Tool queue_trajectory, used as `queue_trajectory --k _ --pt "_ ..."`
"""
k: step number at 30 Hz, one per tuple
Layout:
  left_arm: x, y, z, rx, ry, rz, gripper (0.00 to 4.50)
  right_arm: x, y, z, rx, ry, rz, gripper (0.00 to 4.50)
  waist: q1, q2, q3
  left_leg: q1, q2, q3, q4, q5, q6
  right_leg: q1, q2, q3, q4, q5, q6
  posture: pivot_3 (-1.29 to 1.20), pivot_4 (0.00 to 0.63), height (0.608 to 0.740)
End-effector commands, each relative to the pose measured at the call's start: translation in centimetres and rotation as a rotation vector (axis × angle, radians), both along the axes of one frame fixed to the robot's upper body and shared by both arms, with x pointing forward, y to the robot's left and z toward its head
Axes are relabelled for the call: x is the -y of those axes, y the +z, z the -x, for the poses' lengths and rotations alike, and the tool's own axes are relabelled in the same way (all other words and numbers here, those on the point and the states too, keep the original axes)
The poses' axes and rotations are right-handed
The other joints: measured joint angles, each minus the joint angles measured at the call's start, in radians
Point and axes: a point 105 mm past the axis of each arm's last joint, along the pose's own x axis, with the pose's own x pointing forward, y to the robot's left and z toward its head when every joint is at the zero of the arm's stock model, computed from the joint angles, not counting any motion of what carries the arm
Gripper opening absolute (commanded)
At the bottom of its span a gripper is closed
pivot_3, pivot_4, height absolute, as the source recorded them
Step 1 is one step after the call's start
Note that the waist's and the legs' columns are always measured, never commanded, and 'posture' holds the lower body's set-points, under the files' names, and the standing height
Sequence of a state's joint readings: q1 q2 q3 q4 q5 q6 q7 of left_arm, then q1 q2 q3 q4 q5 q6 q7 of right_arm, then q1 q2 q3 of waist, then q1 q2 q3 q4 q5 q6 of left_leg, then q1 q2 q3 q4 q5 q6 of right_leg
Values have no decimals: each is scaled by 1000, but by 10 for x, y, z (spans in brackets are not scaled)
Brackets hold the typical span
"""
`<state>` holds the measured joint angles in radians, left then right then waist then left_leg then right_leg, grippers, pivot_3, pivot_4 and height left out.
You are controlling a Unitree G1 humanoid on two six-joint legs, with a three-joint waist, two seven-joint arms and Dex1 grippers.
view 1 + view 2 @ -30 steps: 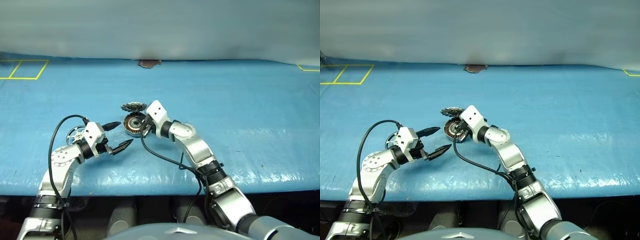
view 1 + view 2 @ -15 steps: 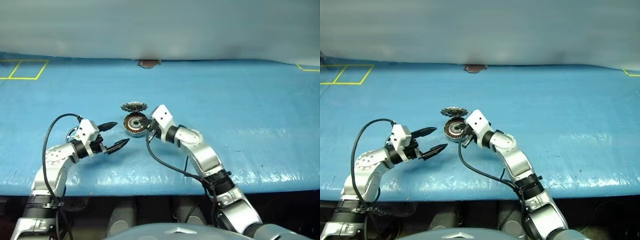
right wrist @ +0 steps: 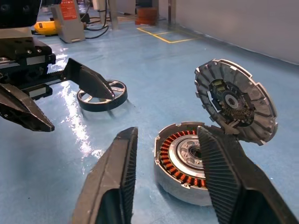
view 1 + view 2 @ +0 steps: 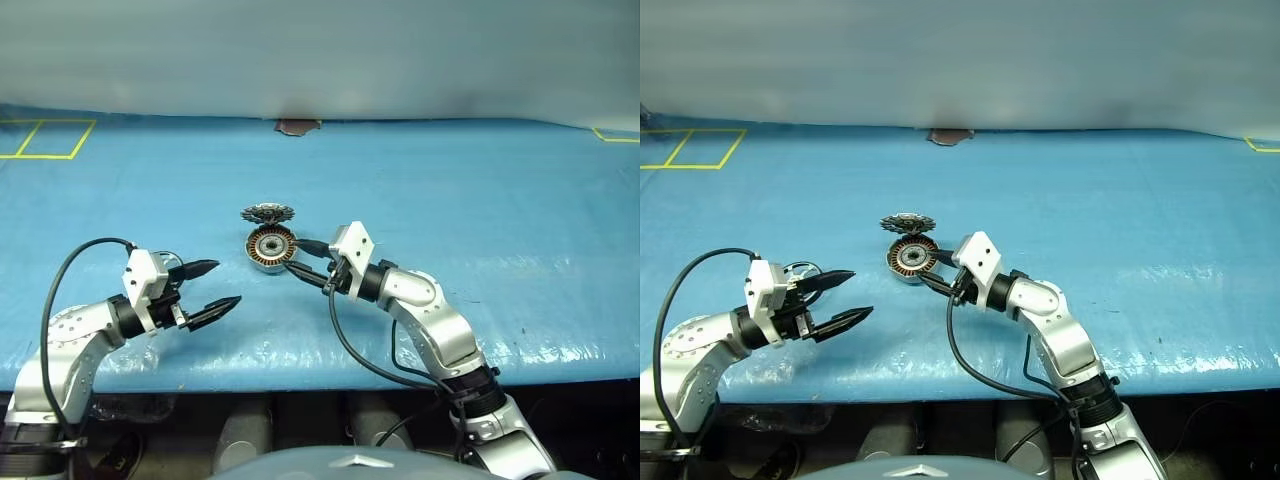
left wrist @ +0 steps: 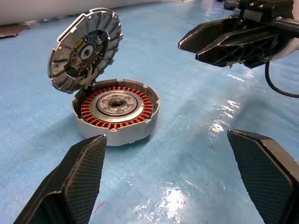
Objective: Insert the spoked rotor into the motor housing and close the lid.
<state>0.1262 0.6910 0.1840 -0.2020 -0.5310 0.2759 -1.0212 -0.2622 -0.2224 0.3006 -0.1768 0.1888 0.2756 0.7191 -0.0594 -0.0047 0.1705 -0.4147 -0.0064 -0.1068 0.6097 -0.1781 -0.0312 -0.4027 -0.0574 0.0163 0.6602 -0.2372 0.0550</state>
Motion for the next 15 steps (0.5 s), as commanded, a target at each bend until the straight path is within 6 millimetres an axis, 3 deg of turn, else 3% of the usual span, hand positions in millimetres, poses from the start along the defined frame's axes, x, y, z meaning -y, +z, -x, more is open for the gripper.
queue_trajectory --k 1,5,11,15 --pt "-9 13 2 52 48 -2 4500 -6 -5 1 99 21 103 2552 1 0 0 0 0 0 0 0 0 -1 0 0 0 0 0 0 150 740" --pt "-16 14 4 66 119 1 4500 -7 -12 -3 112 3 135 2552 8 -1 0 -2 0 1 0 0 0 -5 0 0 0 0 0 0 150 740" --pt "-31 16 24 -33 268 106 4500 -9 -13 -3 97 -9 112 2552 9 -2 1 -4 0 2 -1 0 0 -5 -1 1 0 0 0 0 150 740" --pt "-53 17 30 -79 413 107 4500 -12 -16 3 66 32 110 2552 13 -2 1 -3 0 1 0 0 0 -5 -1 0 0 0 0 0 150 740"
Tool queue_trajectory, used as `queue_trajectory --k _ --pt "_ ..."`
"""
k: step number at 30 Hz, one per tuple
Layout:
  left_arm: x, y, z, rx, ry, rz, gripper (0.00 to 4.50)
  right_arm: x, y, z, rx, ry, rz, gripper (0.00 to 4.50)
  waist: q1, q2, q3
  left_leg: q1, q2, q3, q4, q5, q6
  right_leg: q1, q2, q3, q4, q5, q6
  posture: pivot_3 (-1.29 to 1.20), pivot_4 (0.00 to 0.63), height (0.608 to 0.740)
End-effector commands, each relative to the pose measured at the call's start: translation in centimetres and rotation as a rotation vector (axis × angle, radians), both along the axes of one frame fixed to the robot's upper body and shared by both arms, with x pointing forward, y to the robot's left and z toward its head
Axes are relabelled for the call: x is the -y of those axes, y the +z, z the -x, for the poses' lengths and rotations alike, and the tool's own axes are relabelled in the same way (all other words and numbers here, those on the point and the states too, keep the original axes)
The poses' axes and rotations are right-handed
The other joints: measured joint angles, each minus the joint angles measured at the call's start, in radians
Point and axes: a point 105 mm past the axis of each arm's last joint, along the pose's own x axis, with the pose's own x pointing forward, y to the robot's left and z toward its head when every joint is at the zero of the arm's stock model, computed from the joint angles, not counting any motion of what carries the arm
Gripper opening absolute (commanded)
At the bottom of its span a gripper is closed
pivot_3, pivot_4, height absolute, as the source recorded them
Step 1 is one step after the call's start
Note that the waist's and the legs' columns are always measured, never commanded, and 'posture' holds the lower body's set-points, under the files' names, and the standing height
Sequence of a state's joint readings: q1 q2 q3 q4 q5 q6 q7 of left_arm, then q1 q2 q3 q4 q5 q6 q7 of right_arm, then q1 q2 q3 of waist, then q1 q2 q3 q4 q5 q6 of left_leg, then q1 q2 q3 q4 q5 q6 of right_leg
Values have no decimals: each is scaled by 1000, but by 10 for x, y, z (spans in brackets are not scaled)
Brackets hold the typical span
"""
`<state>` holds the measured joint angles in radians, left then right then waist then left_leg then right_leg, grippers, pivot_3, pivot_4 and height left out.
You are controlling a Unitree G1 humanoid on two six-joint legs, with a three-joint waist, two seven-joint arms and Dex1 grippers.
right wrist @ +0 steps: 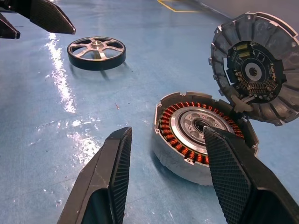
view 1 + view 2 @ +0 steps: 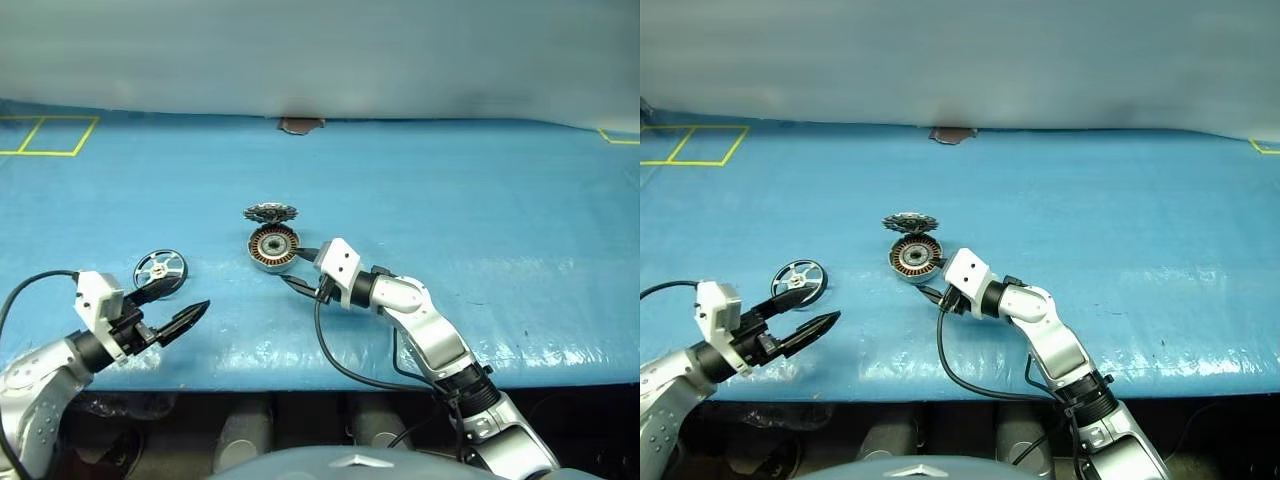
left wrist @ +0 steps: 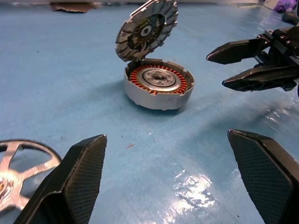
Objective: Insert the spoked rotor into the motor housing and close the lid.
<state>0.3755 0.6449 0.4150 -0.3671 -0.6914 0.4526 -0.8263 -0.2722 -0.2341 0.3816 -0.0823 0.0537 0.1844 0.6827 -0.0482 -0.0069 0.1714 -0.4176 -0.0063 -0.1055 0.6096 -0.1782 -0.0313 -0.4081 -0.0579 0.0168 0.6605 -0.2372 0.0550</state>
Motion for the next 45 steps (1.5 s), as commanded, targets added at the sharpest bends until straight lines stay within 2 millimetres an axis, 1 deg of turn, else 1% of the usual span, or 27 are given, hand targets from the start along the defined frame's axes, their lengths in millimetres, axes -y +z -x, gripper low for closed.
queue_trajectory --k 1,3,7,9,12,15,18,24,28,35,38,42,45 --pt "-20 18 0 23 122 -16 4500 -7 8 9 -4 69 -26 2552 4 -1 0 1 0 0 0 0 0 -1 0 0 0 0 0 0 150 740" --pt "-32 20 0 13 183 -82 4500 -10 4 15 -23 103 -14 2552 6 -2 1 2 0 0 1 0 0 -1 0 -1 0 0 0 0 150 740" --pt "-47 28 -8 3 261 -161 4500 -12 -1 16 -36 113 5 2552 12 -3 1 2 0 0 1 -1 -1 -1 -1 -1 0 0 0 0 150 740" --pt "-44 30 -14 -8 244 -213 4500 -14 -2 18 -40 114 0 2552 13 -4 1 2 0 0 1 -1 -1 -1 -1 -1 0 0 0 0 150 740" --pt "-42 26 -21 -47 227 -333 4500 -16 -2 18 -40 114 -6 2552 12 -4 1 2 0 0 1 -1 -1 -1 -1 -1 0 0 0 0 150 740" --pt "-47 28 -32 -59 254 -390 4500 -15 -3 18 -39 101 -8 2552 12 -4 1 2 0 0 0 -1 -1 -1 -1 -1 0 0 0 0 150 740" --pt "-49 26 -39 -81 259 -448 4500 -13 -3 17 -38 83 -7 2552 11 -4 1 1 0 0 0 -1 -1 -1 0 -1 0 0 0 0 150 740" --pt "-46 20 -46 -119 269 -492 4500 -11 -6 18 -44 64 -5 2552 11 -5 2 1 0 1 0 -1 -1 -1 0 -1 0 0 0 0 150 740" --pt "-48 16 -51 -146 292 -509 4500 -10 -6 17 -43 51 -6 2552 11 -5 2 1 0 1 0 -1 -1 0 0 -1 0 0 0 0 150 740" --pt "-54 14 -57 -170 342 -505 4500 -8 -7 16 -43 37 -3 2552 11 -5 2 1 0 1 0 -1 -1 0 0 -1 0 0 0 0 150 740" --pt "-51 12 -58 -177 338 -500 4500 -9 -7 16 -44 36 -3 2552 11 -5 2 1 0 1 0 -1 -1 0 0 -1 0 0 1 0 150 740" --pt "-41 11 -61 -177 314 -472 4500 -8 -8 17 -47 33 -2 2552 11 -5 2 1 0 1 0 -1 -1 1 0 0 0 1 1 0 150 740" --pt "-40 8 -64 -185 318 -473 4500 -7 -8 16 -46 26 -1 2552 11 -6 2 1 0 1 0 -1 -1 1 0 -1 1 1 1 0 150 740"
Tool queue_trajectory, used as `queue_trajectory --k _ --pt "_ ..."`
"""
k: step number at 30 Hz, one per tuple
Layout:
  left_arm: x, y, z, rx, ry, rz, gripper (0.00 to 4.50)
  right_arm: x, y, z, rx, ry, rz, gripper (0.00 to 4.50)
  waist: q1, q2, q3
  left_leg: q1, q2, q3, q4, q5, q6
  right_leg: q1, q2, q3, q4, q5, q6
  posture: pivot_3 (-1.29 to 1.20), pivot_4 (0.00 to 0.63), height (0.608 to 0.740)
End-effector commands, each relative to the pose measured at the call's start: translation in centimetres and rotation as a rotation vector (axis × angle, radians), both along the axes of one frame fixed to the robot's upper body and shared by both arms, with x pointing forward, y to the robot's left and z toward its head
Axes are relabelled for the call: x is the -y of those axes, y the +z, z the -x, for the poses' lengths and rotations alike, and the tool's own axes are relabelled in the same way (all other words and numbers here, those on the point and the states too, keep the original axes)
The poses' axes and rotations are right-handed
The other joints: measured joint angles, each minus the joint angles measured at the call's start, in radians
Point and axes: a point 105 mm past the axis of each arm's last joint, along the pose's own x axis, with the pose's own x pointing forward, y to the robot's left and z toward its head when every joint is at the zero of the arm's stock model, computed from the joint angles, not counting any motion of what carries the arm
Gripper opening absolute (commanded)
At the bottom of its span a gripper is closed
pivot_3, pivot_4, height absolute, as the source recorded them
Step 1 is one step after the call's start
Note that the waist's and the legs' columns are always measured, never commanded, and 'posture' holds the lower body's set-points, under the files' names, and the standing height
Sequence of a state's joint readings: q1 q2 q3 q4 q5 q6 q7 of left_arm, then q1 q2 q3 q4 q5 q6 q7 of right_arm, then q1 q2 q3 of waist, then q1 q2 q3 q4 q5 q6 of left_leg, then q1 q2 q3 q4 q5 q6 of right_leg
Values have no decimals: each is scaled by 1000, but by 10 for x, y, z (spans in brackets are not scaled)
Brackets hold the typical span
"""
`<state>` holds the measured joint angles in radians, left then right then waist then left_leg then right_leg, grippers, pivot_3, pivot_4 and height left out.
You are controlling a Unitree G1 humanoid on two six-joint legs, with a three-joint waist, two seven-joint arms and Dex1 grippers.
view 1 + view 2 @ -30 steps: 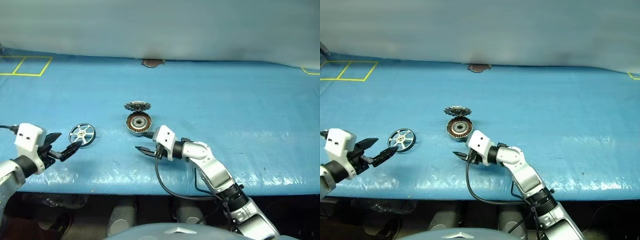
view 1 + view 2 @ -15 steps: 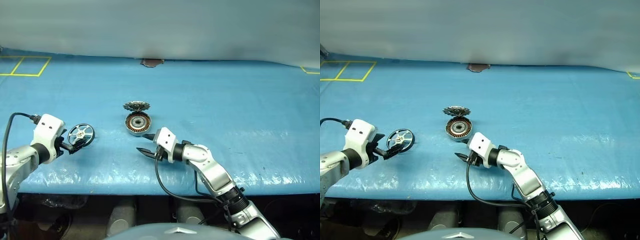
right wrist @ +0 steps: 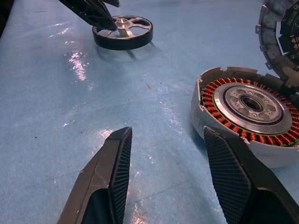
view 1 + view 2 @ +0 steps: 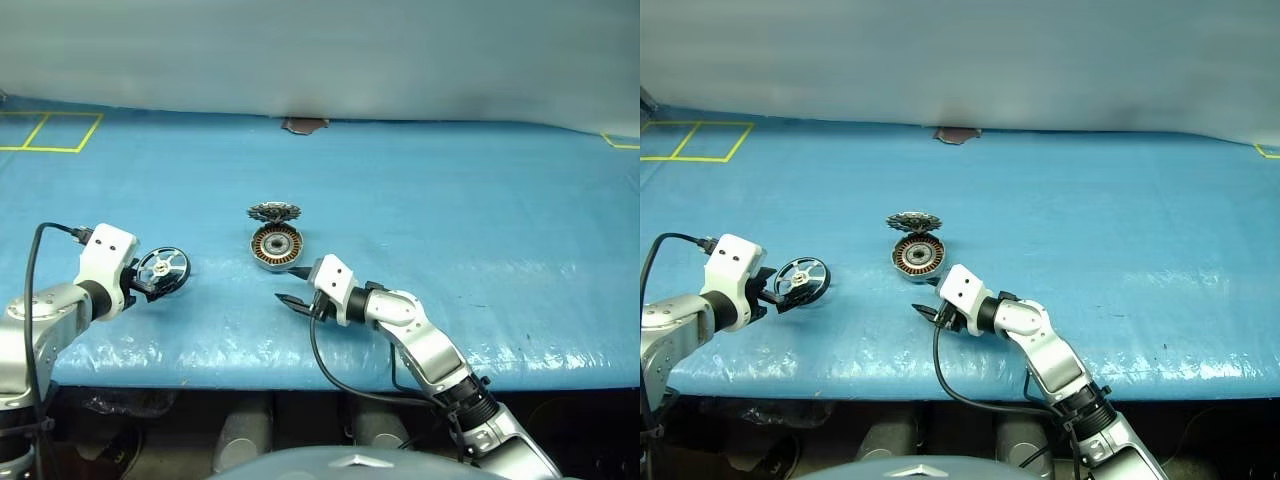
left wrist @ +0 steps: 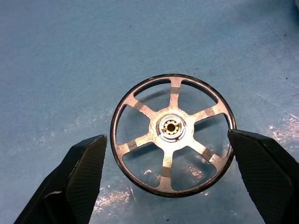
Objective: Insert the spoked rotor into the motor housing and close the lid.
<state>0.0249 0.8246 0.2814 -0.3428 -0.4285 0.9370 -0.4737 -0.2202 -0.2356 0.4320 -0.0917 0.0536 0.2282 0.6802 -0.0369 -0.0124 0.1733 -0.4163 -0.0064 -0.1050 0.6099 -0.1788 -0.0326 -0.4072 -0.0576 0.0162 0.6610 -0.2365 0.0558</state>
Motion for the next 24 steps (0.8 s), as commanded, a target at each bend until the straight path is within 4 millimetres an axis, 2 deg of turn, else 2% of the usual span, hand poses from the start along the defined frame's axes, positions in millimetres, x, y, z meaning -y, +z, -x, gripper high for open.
queue_trajectory --k 1,19,23,24 --pt "2 3 -6 17 7 -17 4500 -1 14 0 43 -3 -30 2552 0 0 0 0 0 0 0 0 0 1 0 0 0 0 0 0 150 740" --pt "5 -10 -10 -33 16 -50 4500 1 14 -3 51 -41 -33 2552 0 0 0 1 0 0 1 0 0 3 0 0 0 0 0 0 150 740" --pt "5 -14 -9 -47 9 -46 3634 2 13 -3 52 -49 -33 2580 0 0 0 1 0 0 1 0 0 3 0 0 1 0 0 0 150 740" --pt "6 -14 -9 -49 7 -45 3634 2 13 -3 53 -50 -32 2580 0 0 0 2 0 0 1 0 0 4 0 0 1 0 0 0 150 740"
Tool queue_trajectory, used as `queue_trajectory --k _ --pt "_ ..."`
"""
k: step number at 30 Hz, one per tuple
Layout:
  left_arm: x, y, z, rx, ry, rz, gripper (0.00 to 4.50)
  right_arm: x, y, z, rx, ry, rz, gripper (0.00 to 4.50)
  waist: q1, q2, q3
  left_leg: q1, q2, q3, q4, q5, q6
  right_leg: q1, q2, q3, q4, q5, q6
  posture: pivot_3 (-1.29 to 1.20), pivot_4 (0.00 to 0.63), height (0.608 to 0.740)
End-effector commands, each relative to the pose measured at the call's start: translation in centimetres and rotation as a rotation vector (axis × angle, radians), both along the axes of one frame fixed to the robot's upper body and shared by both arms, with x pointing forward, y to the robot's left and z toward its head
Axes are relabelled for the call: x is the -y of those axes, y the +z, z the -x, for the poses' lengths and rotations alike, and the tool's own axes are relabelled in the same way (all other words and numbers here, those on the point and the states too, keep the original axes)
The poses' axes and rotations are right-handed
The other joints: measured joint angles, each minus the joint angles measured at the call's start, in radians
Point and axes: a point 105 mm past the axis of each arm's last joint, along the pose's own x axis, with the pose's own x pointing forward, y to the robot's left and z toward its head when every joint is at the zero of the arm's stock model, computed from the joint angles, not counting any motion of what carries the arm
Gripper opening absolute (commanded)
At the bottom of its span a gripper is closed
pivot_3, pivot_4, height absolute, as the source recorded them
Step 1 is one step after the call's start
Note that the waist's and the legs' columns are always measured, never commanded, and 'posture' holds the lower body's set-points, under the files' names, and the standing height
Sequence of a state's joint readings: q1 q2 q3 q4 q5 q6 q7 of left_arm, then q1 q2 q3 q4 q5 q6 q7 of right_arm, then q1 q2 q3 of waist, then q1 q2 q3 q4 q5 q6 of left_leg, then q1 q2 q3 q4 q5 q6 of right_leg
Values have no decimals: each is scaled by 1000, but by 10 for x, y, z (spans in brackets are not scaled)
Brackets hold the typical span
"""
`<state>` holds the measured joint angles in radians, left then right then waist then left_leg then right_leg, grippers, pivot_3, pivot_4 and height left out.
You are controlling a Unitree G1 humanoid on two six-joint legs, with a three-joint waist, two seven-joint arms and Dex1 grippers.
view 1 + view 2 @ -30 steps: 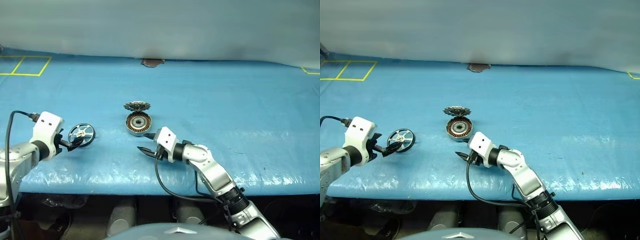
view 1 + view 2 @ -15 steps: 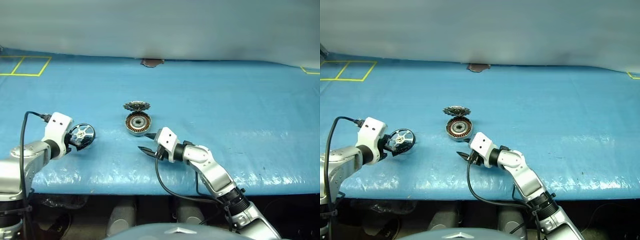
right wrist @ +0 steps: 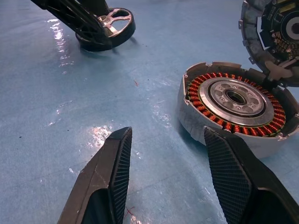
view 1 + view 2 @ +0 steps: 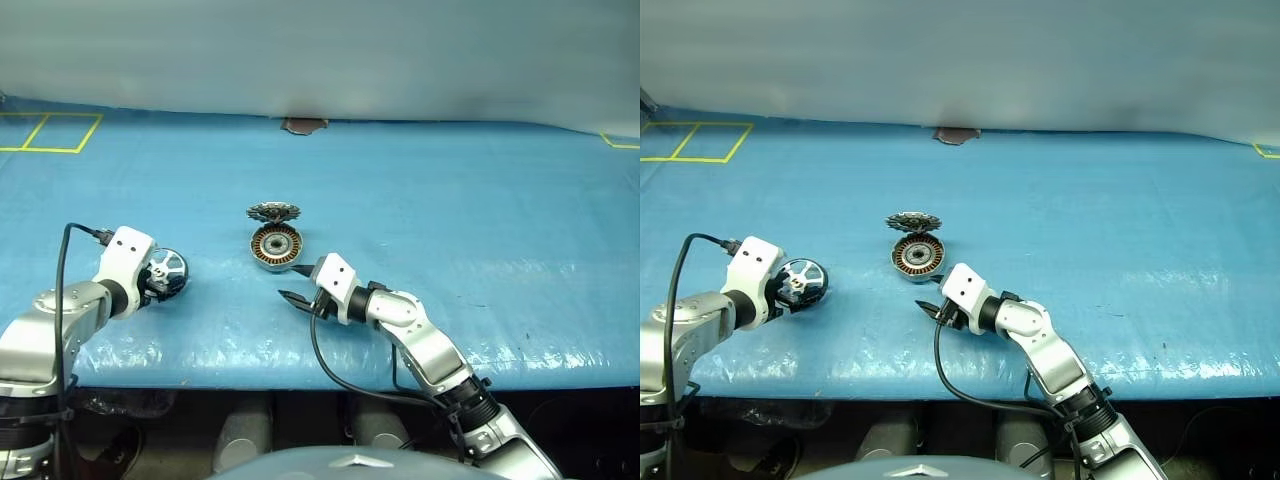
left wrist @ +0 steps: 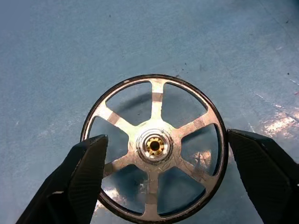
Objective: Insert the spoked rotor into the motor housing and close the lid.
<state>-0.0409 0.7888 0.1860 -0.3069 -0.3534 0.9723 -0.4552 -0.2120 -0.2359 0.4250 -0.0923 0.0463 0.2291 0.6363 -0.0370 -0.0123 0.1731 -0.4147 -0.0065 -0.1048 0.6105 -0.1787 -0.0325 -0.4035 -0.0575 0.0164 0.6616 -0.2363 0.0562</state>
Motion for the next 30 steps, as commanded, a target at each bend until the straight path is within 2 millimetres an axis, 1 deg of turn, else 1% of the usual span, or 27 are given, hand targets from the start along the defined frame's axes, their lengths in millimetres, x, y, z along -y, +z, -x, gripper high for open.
queue_trajectory --k 1,9,11,12,18,30 --pt "-4 1 0 1 13 -15 3634 -2 14 1 46 0 -33 2580 0 0 0 1 0 0 0 0 0 1 0 0 0 0 0 0 150 740" --pt "-7 -6 2 -17 23 -21 3634 -1 15 -1 50 -15 -36 2580 -1 0 0 2 0 0 1 0 0 3 0 0 0 0 0 0 150 740" --pt "-7 -7 3 -21 23 -21 3367 -1 15 -2 52 -19 -36 2580 -1 0 0 3 0 0 1 0 0 3 0 0 0 0 0 0 150 740" --pt "-7 -7 3 -23 19 -20 3322 -1 15 -2 52 -21 -36 2580 -1 0 0 3 0 0 1 0 0 3 0 0 0 0 0 0 150 740" --pt "-8 -7 3 -18 25 -30 3322 -1 15 -2 52 -26 -37 2580 -1 0 0 3 0 0 1 0 0 4 0 0 0 0 0 0 150 740" --pt "-3 -12 5 -33 -6 0 3322 1 12 -1 47 -32 -23 2580 0 0 0 3 0 0 1 0 0 4 0 0 0 0 0 0 150 740"
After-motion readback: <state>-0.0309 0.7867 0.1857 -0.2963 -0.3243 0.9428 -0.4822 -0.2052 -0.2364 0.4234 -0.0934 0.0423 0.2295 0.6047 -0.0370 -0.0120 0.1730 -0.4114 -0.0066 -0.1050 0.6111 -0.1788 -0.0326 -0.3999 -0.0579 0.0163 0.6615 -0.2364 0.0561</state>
